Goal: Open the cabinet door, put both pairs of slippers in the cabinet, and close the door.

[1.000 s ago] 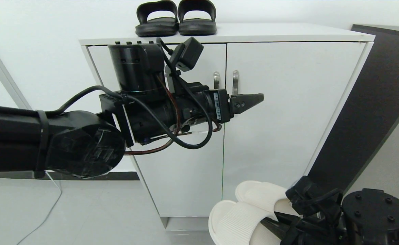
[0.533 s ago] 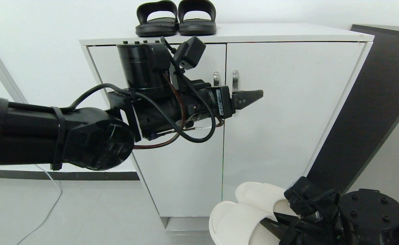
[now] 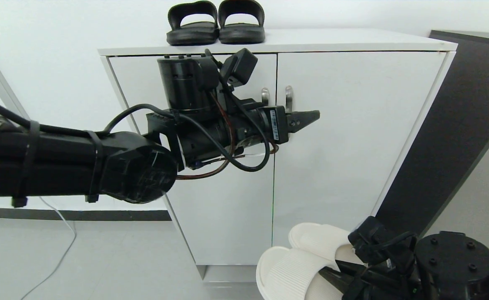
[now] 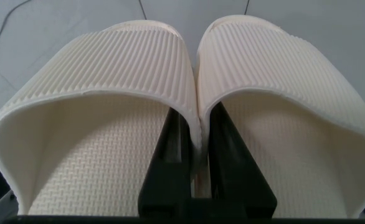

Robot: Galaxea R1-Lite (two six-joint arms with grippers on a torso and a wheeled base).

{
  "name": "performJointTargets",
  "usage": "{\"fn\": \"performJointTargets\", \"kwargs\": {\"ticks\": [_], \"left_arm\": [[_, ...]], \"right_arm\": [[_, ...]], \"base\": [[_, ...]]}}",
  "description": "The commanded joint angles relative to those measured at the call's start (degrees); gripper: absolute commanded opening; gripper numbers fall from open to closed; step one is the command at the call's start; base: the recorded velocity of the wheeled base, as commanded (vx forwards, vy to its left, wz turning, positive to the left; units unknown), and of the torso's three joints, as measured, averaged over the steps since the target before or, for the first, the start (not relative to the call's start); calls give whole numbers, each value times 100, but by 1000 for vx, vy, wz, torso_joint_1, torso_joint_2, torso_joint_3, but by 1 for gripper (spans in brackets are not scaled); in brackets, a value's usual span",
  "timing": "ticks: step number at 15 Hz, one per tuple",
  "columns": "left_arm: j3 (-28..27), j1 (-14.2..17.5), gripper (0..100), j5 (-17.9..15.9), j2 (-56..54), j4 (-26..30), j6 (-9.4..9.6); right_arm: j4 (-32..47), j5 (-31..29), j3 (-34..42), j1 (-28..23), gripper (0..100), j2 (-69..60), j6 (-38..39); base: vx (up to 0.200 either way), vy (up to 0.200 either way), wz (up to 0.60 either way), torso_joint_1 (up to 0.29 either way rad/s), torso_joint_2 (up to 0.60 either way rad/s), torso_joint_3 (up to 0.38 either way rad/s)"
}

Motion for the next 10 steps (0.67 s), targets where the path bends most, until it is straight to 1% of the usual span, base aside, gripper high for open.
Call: {"fn": "performJointTargets", "kwargs": {"ticks": [1, 3, 5, 7, 8, 10], "left_arm": [[11, -30, 0, -28, -27, 8, -6], [99, -100, 0, -11, -106, 8, -6], [362, -153, 0, -28, -343, 8, 3], [538, -311, 0, -28, -546, 8, 3], [661, -443, 0, -11, -660, 8, 3], [899, -505, 0, -2, -862, 8, 29]], "right_arm": [[-2, 44, 9, 4, 0, 8, -1], [-2, 194, 53, 4, 0, -19, -10], [-2, 422, 132, 4, 0, -115, -19], [-2, 615, 176, 4, 0, -195, -27], [-2, 703, 246, 12, 0, -256, -36], [-2, 862, 317, 39, 0, -370, -98]], "base": [[0, 0, 0, 0, 0, 0], [0, 0, 0, 0, 0, 0], [0, 0, 0, 0, 0, 0], [0, 0, 0, 0, 0, 0], [0, 0, 0, 0, 0, 0], [0, 0, 0, 0, 0, 0]]}}
